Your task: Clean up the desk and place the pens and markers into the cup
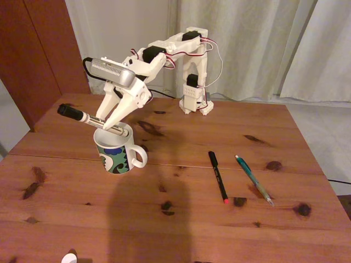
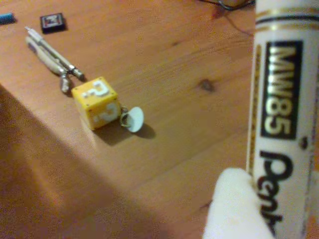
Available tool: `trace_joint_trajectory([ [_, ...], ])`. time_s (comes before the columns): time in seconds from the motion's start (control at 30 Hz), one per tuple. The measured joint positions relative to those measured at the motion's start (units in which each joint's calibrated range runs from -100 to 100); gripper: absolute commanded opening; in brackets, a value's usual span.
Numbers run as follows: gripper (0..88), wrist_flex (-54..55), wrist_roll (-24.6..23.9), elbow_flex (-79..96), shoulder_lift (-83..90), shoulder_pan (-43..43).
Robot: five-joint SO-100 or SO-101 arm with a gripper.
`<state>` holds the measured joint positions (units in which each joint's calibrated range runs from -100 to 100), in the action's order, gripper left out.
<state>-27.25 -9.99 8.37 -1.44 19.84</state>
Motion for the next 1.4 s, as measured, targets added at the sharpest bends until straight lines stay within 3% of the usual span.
trace_joint_trajectory([
  [0.37,0.8,0.41,-0.68,6.03,1.36,-1.03],
  [0.63,0.8,13.44,-3.22,15.46,5.93,-1.61],
  [0.97,0.8,20.16,-3.52,17.24,5.93,-1.54],
  [1.4,0.8,20.99,-5.08,22.76,12.03,-5.57],
])
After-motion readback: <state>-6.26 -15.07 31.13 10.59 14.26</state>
